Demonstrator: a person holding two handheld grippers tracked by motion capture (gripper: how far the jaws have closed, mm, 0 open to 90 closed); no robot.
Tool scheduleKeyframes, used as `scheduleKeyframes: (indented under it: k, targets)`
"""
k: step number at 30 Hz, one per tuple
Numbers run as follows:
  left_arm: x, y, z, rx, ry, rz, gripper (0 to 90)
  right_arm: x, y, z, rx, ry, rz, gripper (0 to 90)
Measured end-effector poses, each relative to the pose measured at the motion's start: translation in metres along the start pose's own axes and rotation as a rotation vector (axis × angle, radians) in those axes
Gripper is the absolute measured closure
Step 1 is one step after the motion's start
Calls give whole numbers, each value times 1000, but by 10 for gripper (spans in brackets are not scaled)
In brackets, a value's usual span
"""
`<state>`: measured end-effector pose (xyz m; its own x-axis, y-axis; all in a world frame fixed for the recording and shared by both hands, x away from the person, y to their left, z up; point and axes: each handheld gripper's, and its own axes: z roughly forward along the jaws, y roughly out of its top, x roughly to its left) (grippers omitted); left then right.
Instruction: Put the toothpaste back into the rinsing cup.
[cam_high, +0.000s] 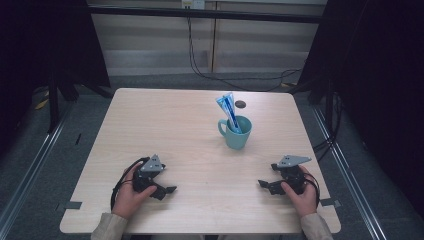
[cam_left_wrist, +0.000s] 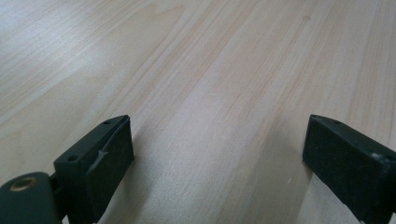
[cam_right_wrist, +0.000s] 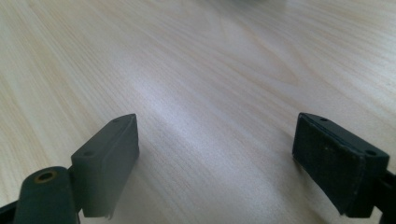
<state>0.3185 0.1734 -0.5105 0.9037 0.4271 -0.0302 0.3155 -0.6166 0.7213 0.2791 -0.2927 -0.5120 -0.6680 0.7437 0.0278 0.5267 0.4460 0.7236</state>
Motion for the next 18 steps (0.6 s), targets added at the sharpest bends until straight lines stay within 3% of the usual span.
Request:
scheduleKeyframes:
  k: [18]
  targets:
    - [-1,-1,-1,2,2,-2,83,-1,0,0,1,2,-9,130]
